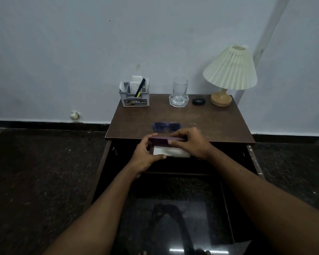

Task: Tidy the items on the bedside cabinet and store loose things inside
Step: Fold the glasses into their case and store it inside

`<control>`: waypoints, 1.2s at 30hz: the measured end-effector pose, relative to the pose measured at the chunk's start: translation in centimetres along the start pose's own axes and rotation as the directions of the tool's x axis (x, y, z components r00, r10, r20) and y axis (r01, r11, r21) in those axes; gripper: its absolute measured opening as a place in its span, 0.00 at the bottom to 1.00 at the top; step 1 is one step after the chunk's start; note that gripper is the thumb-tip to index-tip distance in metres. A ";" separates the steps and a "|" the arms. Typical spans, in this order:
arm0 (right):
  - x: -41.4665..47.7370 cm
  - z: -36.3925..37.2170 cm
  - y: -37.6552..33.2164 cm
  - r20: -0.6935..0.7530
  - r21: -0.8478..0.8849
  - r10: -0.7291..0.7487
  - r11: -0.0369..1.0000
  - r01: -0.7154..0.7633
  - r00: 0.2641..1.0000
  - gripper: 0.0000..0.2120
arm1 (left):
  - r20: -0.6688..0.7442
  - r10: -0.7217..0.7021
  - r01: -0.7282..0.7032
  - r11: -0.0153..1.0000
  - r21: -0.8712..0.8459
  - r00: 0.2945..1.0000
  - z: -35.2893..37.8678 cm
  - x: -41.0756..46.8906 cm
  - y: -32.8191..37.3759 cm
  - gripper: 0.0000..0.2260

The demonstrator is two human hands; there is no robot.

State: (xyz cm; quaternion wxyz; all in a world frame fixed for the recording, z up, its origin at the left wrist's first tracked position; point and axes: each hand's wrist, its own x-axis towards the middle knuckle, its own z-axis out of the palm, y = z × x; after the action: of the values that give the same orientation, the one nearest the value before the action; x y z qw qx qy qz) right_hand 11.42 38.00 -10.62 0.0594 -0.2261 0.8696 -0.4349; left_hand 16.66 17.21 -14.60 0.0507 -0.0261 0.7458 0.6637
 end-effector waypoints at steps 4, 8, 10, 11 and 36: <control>0.9 0.2 -0.4 -0.133 0.108 0.060 0.993 -0.046 0.989 0.08 | 0.028 -0.024 0.024 0.999 -0.030 0.999 -0.4 -0.6 0.6 0.48; 1.5 1.1 -0.3 -0.193 0.148 0.097 0.987 -0.069 0.977 0.07 | 0.044 -0.042 0.043 0.999 -0.027 0.998 -0.7 -1.2 1.2 0.51; 1.8 1.5 0.1 -0.189 0.157 0.125 0.983 -0.096 0.974 0.06 | 0.062 -0.051 0.053 0.998 -0.025 0.997 -0.8 -1.6 1.4 0.52; 1.9 1.7 0.3 -0.175 0.153 0.143 0.981 -0.117 0.974 0.06 | 0.072 -0.059 0.061 0.998 -0.025 0.996 -0.9 -1.8 1.5 0.51; 8.5 2.1 1.9 -0.169 -0.376 0.191 0.894 -0.242 0.967 0.14 | -0.001 -0.144 0.143 0.979 -0.143 0.990 0.1 -0.5 -1.3 0.47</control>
State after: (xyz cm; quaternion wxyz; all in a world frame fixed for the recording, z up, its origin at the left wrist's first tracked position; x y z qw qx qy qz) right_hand 3.84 33.67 -12.64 0.0053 -0.1068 0.9609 -0.2554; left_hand 17.34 17.13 -15.83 0.0924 -0.0870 0.6931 0.7096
